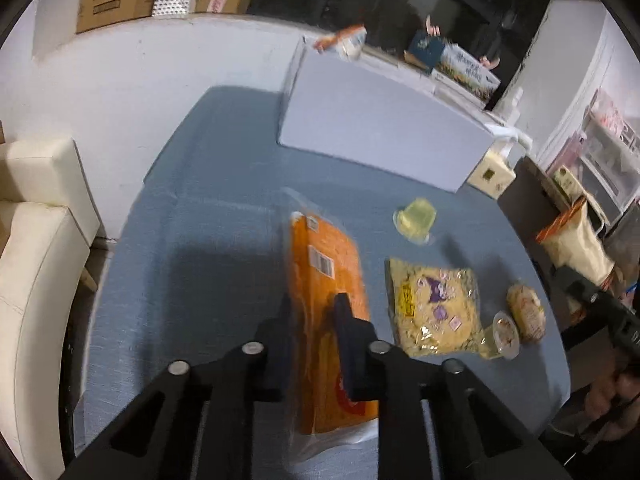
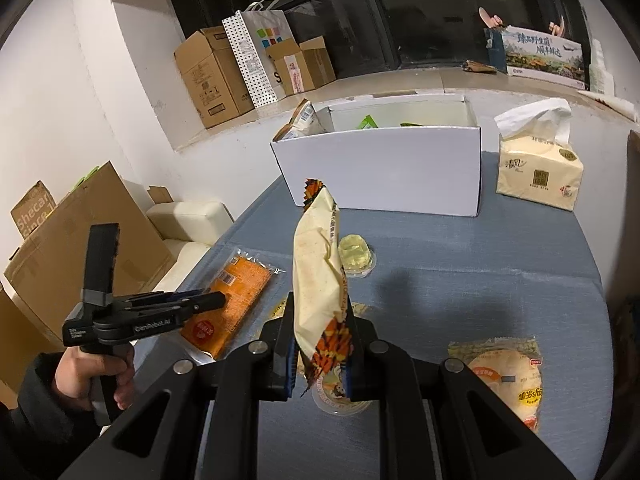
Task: Organize snacks
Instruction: 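Carry both bags into the white box and open both tools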
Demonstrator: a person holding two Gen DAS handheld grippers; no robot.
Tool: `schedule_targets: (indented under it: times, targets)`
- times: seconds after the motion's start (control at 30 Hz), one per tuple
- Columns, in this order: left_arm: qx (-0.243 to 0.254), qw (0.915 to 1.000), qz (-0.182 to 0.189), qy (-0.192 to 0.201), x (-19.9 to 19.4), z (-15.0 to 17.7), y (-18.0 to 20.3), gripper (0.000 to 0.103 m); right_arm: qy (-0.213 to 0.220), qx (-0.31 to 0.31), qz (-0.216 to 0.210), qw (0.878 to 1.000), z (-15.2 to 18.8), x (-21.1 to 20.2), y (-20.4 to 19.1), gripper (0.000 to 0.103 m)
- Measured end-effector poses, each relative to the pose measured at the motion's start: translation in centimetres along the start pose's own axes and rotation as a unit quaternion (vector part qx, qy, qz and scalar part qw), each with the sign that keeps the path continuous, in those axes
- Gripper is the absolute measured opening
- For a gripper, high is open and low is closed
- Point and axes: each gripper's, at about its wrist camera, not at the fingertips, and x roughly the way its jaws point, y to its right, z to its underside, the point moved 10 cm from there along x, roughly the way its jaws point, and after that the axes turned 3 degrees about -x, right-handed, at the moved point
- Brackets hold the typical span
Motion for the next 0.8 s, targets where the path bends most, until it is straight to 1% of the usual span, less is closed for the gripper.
schedule_targets:
  times: [0.03, 0.1, 0.23, 0.33, 0.43, 0.5, 0.63, 0.73, 0.8]
  targets:
    - [0.003, 0.9999, 0.002, 0.011, -0.7, -0.4, 0.2, 0.014, 0.0, -0.001, -0.001, 1.0, 0.0, 0.0, -0.1, 0.017]
    - [0.015, 0.9996, 0.006, 0.021, -1.7, -0.8, 0.9, 0.012, 0.002, -0.004, -0.001, 1.0, -0.1, -0.2, -0.2, 0.017]
    - [0.054, 0.9966, -0.004, 0.062, -4.6, -2.5, 2.8, 0.012, 0.008, -0.007, -0.001, 1.0, -0.5, -0.4, -0.4, 0.017]
    - [0.074, 0.9938, 0.002, 0.082, -6.6, -4.3, 4.3, 0.012, 0.012, -0.012, 0.0, 1.0, -1.1, -0.6, -0.7, 0.017]
    - [0.089, 0.9905, 0.007, 0.104, -8.1, -6.9, 5.8, 0.012, 0.023, -0.011, -0.002, 1.0, -2.6, -0.8, -0.6, 0.017]
    - [0.094, 0.9883, 0.01, 0.12, -8.6, -8.9, 6.5, 0.012, 0.031, -0.011, 0.002, 0.999, -4.3, -0.8, -0.1, 0.017]
    - [0.113, 0.9821, 0.02, 0.149, -8.5, -14.2, 9.1, 0.012, 0.051, -0.014, 0.022, 0.998, -9.4, -0.4, 1.7, 0.017]
    - [0.135, 0.9775, 0.023, 0.16, -6.7, -18.8, 11.6, 0.012, 0.058, -0.005, 0.039, 0.998, -13.8, 0.7, 3.9, 0.017]
    - [0.137, 0.9769, 0.029, 0.161, -5.1, -22.0, 12.9, 0.012, 0.06, 0.004, 0.052, 0.997, -16.8, 1.8, 5.8, 0.017]
